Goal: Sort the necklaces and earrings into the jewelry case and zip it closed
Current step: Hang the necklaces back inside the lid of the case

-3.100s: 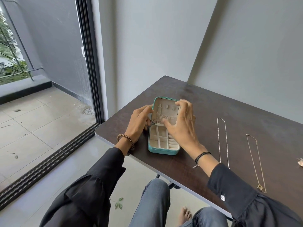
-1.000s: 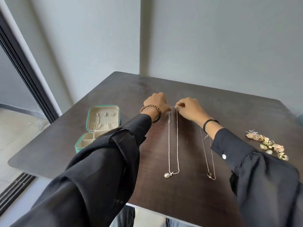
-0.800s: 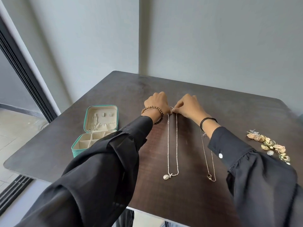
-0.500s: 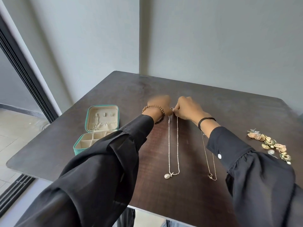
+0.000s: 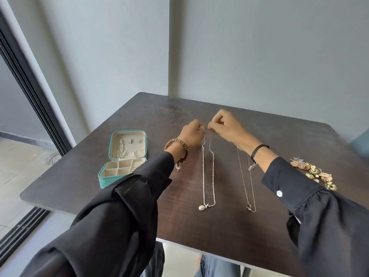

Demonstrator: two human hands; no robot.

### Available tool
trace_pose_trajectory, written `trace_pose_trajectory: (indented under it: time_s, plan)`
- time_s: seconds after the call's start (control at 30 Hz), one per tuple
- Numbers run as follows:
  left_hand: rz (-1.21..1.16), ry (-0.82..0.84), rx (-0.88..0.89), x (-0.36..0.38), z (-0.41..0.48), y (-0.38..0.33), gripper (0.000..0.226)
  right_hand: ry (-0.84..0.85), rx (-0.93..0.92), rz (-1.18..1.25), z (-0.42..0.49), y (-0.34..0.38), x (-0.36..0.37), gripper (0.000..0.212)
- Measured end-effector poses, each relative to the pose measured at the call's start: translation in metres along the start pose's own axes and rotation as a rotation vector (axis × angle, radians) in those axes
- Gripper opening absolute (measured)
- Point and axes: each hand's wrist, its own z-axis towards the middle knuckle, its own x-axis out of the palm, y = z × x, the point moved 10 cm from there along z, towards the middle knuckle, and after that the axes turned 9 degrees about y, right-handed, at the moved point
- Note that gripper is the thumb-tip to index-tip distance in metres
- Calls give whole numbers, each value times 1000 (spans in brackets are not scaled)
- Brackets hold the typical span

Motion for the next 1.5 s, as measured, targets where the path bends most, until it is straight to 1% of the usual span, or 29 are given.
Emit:
trace_pose_trajectory:
  time_s: [0.07,0.13,0.23,0.3,0.33,0.47,0.53,0.6,0.7,0.8,0.9,0.97,1.0,1.07,1.13,1.2,1.27,1.33,1.4,1.5]
  plan:
    - [-231,39,82,-1,-8,-9,27,57,-20,186,-7,14,-2,8]
    - [-370,118,116,0,-24,-21,36,63,-59,282,-15,32,-8,4]
    - [-386,169,106,-2,-40,-21,47,6,-57,383,-26,43,-25,5]
    - [-408,210,106,-2,-52,-18,50,-31,-43,417,-32,45,-36,4]
    - [-420,222,108,-2,-57,-15,48,-45,-38,421,-35,47,-41,5]
    - [-419,249,179,-7,-80,-13,23,-60,-43,437,-52,56,-54,8]
    - [-469,193,217,-20,-85,-14,22,-24,-29,427,-61,60,-54,9]
    - [-497,127,243,-35,-92,-24,26,27,-5,406,-71,63,-50,11]
    - [-445,85,291,-53,-102,-53,34,99,21,345,-83,68,-43,24]
    - [-337,81,364,-64,-115,-90,28,163,-7,277,-97,82,-40,34]
    - [-276,69,422,-74,-126,-125,28,203,-25,248,-109,97,-39,58]
    - [-209,59,446,-80,-134,-146,27,220,-22,292,-114,104,-39,71]
    - [-168,57,453,-82,-136,-154,28,229,-25,349,-116,106,-39,73]
    - [-95,60,452,-85,-139,-166,28,234,-50,492,-119,114,-41,71]
    - [-47,64,446,-87,-141,-173,29,229,-99,579,-121,123,-44,63]
    - [-57,39,446,-93,-142,-176,30,201,-124,561,-122,130,-50,55]
    - [-93,-12,432,-102,-143,-175,34,146,-111,511,-125,133,-58,52]
    - [-149,-22,407,-107,-144,-169,39,116,-114,486,-127,137,-64,46]
    - [-231,2,389,-108,-146,-162,40,116,-137,462,-131,141,-66,39]
    - [-319,32,377,-110,-148,-152,41,161,-180,413,-135,147,-62,32]
